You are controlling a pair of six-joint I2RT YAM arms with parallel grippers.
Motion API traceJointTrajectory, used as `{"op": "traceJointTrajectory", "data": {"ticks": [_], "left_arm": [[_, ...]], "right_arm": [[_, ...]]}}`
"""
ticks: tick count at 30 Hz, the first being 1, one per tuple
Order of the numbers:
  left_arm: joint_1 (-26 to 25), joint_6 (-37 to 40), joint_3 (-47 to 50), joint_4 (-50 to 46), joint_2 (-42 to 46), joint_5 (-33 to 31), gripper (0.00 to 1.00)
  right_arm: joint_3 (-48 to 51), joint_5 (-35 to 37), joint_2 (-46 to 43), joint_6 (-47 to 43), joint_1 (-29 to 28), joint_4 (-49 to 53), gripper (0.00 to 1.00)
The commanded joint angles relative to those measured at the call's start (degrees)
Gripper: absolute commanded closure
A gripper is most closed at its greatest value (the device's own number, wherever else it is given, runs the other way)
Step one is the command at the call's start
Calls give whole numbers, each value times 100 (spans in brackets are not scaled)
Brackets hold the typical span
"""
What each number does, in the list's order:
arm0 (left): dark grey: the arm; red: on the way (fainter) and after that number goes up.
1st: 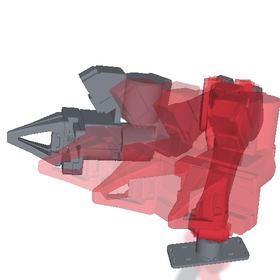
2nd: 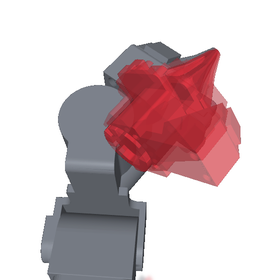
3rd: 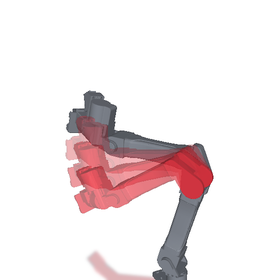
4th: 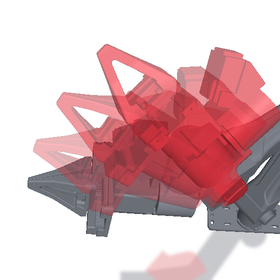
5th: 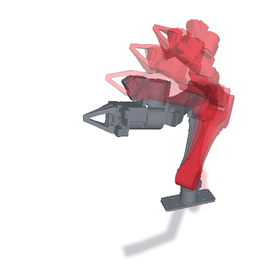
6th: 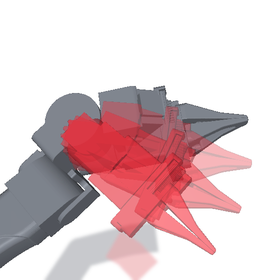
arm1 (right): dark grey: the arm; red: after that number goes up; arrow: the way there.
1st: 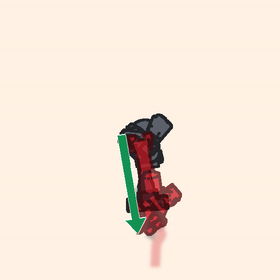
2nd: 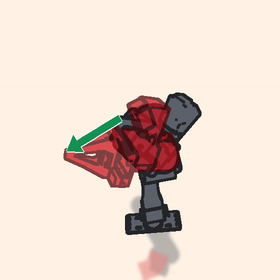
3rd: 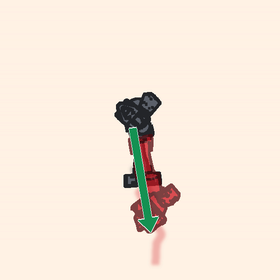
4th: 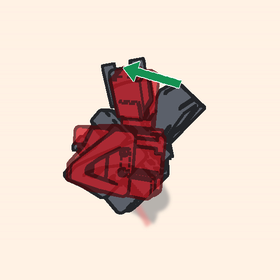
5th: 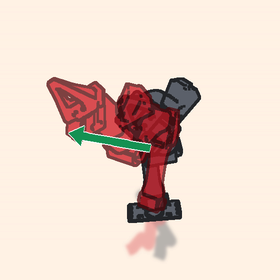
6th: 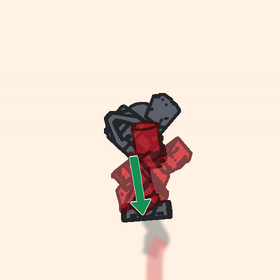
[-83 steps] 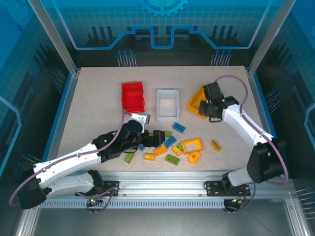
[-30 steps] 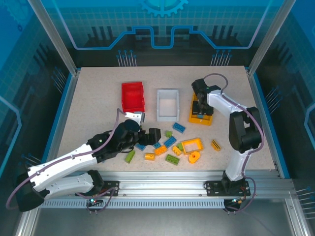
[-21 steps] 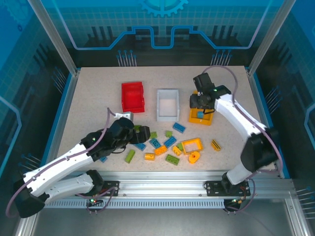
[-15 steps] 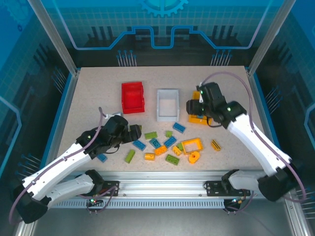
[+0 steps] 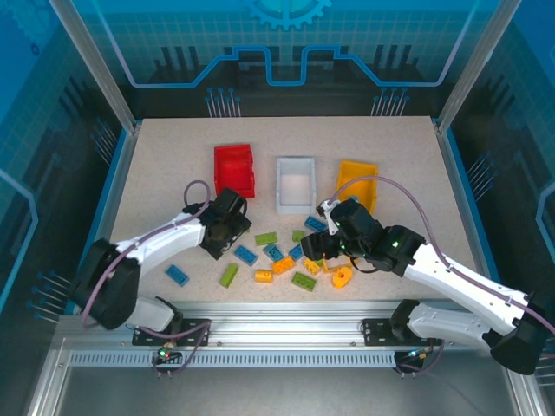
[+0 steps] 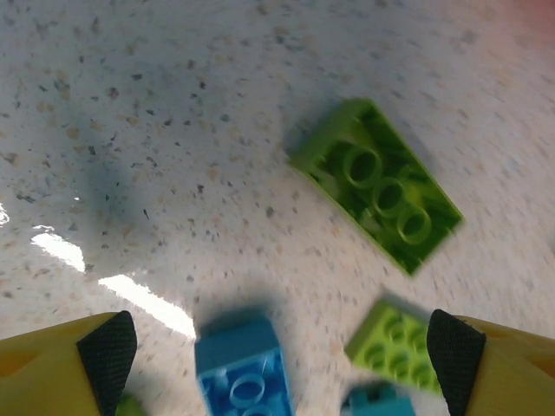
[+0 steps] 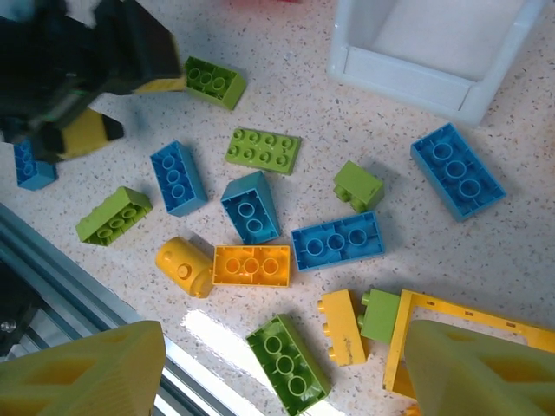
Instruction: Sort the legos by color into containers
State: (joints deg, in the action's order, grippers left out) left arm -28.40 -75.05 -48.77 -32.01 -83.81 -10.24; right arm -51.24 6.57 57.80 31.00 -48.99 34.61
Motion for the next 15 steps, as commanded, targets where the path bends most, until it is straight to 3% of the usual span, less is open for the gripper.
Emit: {"op": "traceJointTrajectory", "data": {"ticks": [1, 10, 15], "left_arm": [[138, -981, -422, 313, -479, 125, 7], [188, -1664, -625, 349, -1110, -148, 7], [302, -1972, -616, 447, -1358, -77, 17]], "right_arm": [[53, 32, -154, 208, -144, -270, 26], [382, -14, -86, 359, -230, -352, 26], [449, -43, -85, 415, -243, -418, 26]]}}
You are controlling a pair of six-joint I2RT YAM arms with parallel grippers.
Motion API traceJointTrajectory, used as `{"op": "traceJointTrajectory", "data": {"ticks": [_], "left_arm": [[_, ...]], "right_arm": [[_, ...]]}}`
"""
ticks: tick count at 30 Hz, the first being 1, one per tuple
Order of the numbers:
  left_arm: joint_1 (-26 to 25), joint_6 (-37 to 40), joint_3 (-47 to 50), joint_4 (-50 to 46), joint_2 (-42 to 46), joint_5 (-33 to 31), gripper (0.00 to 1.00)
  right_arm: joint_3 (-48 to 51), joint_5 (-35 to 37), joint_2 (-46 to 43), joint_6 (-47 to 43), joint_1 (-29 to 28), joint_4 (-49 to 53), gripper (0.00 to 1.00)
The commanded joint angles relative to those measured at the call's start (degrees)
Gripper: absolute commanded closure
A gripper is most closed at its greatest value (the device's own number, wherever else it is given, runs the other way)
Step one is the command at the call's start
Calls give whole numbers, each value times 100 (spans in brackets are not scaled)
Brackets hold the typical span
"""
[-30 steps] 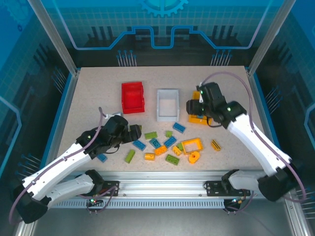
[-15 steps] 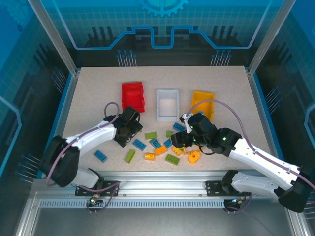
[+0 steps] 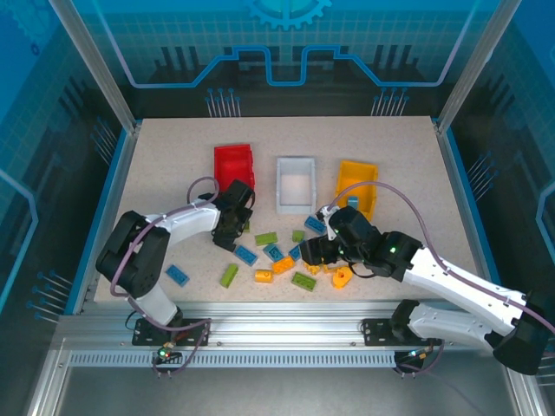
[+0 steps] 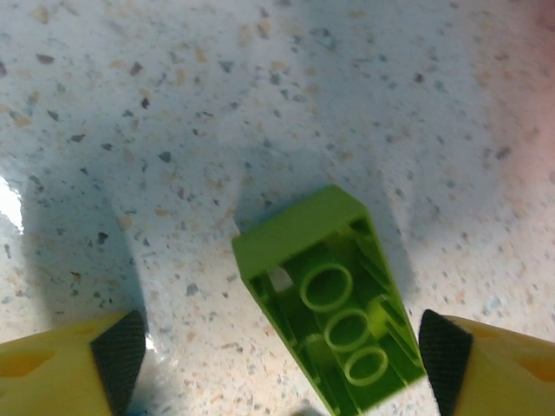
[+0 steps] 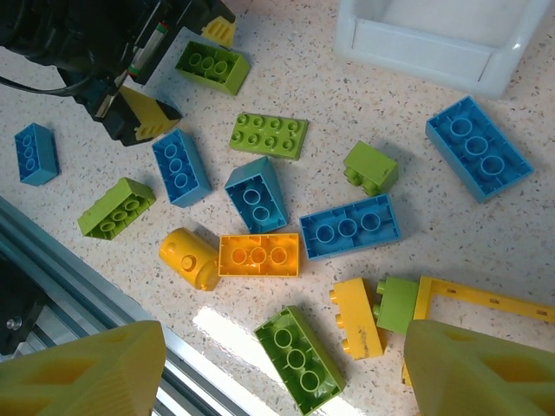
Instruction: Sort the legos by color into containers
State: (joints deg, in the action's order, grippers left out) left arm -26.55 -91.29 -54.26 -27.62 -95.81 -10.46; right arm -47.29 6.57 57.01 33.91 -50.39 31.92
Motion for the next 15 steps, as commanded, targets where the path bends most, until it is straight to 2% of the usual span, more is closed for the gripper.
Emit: {"op": "traceJointTrajectory", "data": {"ticks": [1, 7, 11, 15], "left_arm": [[134, -385, -97, 10, -211, -68, 20], [228, -364, -166, 19, -383, -83, 36], [229, -244, 19, 194, -189, -160, 73], [192, 248, -38, -63, 285, -377, 79]], "right_arm": [[44, -47, -6, 116, -104, -151, 26], [26, -41, -28, 146, -105, -118, 26], [65, 9, -67, 177, -110, -125, 26], [68, 141, -125, 168, -111, -92, 26]]}}
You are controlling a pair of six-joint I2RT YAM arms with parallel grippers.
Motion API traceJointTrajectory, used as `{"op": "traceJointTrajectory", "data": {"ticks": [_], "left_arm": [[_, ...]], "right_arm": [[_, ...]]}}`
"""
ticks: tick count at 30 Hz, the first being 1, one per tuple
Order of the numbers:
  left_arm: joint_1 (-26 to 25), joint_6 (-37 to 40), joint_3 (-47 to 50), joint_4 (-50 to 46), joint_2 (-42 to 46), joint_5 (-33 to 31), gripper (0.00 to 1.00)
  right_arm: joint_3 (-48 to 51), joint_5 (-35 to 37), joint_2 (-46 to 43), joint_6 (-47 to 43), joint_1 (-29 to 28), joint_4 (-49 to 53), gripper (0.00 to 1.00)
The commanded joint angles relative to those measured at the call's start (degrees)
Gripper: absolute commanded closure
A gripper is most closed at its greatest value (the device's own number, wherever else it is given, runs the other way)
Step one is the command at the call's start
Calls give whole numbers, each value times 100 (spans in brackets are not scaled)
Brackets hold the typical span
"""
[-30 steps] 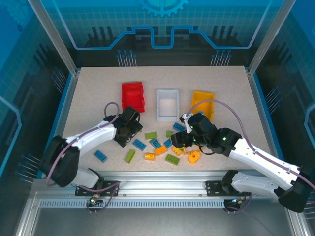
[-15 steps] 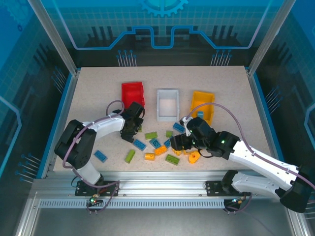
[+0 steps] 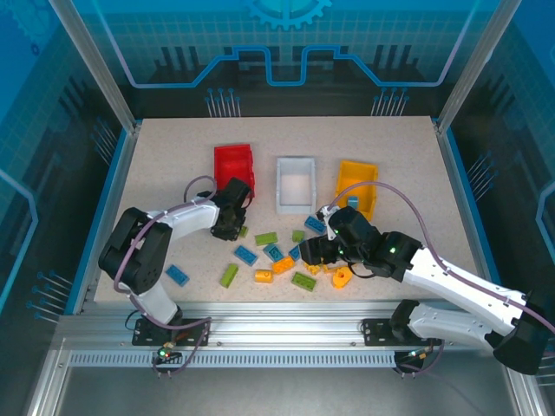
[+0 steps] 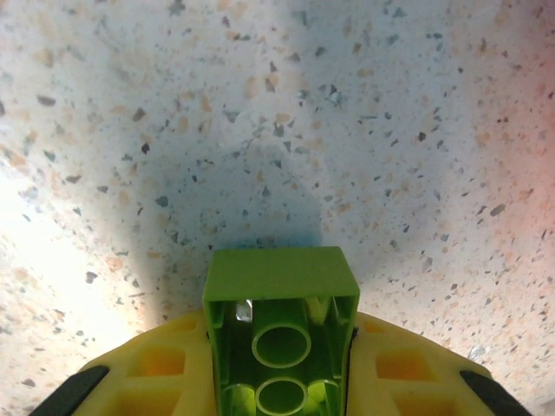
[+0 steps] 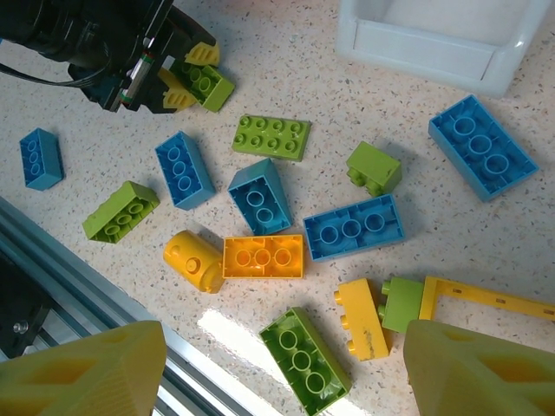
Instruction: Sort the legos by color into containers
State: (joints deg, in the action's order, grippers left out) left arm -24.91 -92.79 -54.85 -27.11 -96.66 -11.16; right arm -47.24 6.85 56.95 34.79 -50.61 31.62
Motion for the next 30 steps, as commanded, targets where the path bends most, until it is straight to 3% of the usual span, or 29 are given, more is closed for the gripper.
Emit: {"op": "traceJointTrajectory", "data": {"ticks": [1, 9, 14, 21, 24, 30], "left_arm": [[3, 638, -80, -248, 523, -432, 79], [81, 2977, -1597, -1094, 550, -1031, 79], [443, 4239, -3199, -1603, -619, -985, 78], [800, 5072, -4625, -2008, -2061, -1074, 74], [842, 5309, -4895, -2026, -2456, -1013, 66], [858, 5387, -4912, -2057, -2687, -654, 41]], "right_arm": [[67, 160, -147, 90, -89, -78, 26], [-81, 458, 9, 94, -20, -340, 27], [-284, 548, 236, 72, 51, -332, 27], [-224, 584, 91, 149, 111, -278, 27], [-113, 588, -14, 195, 150, -253, 27], [-73, 958, -41, 578, 288, 303, 27]]}}
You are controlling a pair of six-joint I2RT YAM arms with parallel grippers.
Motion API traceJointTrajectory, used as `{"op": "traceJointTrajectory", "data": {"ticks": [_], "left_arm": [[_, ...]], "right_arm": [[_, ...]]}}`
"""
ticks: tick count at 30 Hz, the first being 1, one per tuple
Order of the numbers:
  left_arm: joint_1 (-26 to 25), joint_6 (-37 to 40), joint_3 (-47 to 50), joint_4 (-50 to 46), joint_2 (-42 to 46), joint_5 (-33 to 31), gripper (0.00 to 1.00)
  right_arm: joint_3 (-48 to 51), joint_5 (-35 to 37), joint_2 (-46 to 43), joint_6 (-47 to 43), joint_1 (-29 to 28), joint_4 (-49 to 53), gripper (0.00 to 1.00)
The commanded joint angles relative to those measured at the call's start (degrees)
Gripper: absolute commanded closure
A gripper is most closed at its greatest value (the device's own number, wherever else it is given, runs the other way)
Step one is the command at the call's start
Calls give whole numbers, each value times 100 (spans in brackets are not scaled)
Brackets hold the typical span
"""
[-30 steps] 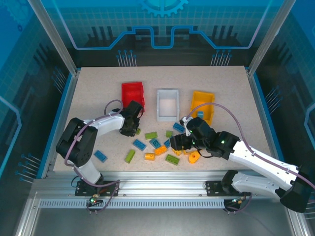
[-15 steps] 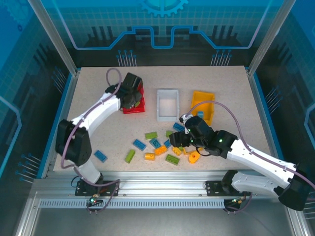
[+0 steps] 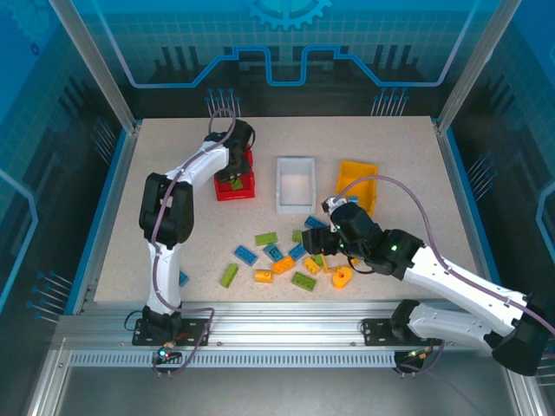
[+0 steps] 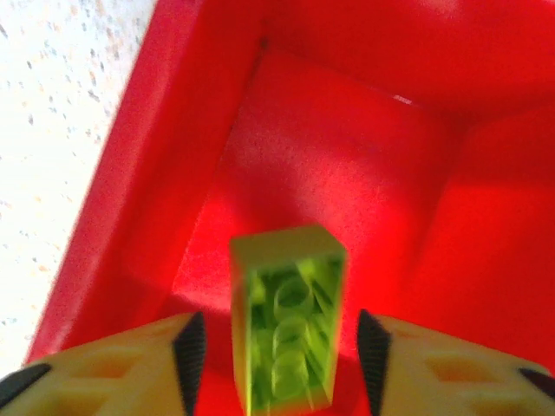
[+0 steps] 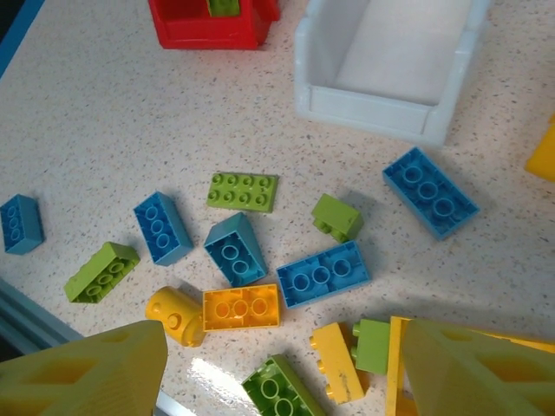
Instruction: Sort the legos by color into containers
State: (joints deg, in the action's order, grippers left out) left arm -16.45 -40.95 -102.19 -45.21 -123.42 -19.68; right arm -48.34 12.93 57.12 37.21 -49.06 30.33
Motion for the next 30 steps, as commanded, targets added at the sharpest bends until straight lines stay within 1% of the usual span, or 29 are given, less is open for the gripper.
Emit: {"op": "traceJointTrajectory", "data": {"ticks": [1, 4, 7, 10, 13, 16, 18, 20, 26, 30], "left_arm": [[9, 174, -124, -227, 33, 232, 37], [6, 118, 73, -143, 246, 327, 32], [-15, 79, 201, -137, 575, 353, 32], [-90, -6, 506, -82, 1137, 342, 31], [-262, -92, 1123, 181, 1907, 400, 28], [-576, 21, 1852, 519, 2725, 651, 25], [-845, 80, 2351, 751, 3250, 888, 22], [-1228, 59, 2868, 1015, 3795, 1001, 20], [-2160, -171, 3829, 1353, 4913, 1037, 21], [-2529, -229, 4173, 1369, 5341, 972, 22]], "right_arm": [[40, 451, -45, 463, 181, 604, 27], [106, 652, -52, 741, 376, 1053, 27], [204, 627, 14, 785, 814, 1501, 33], [421, 302, 209, 532, 1418, 1670, 38], [702, -70, 442, 166, 1825, 1429, 44], [829, -258, 794, -42, 1994, 1202, 48], [852, -369, 1048, -114, 2039, 1064, 50], [857, -405, 1310, -151, 2060, 956, 54], [852, -296, 1803, -223, 2084, 763, 66], [762, -157, 2060, -266, 2099, 694, 72]]}}
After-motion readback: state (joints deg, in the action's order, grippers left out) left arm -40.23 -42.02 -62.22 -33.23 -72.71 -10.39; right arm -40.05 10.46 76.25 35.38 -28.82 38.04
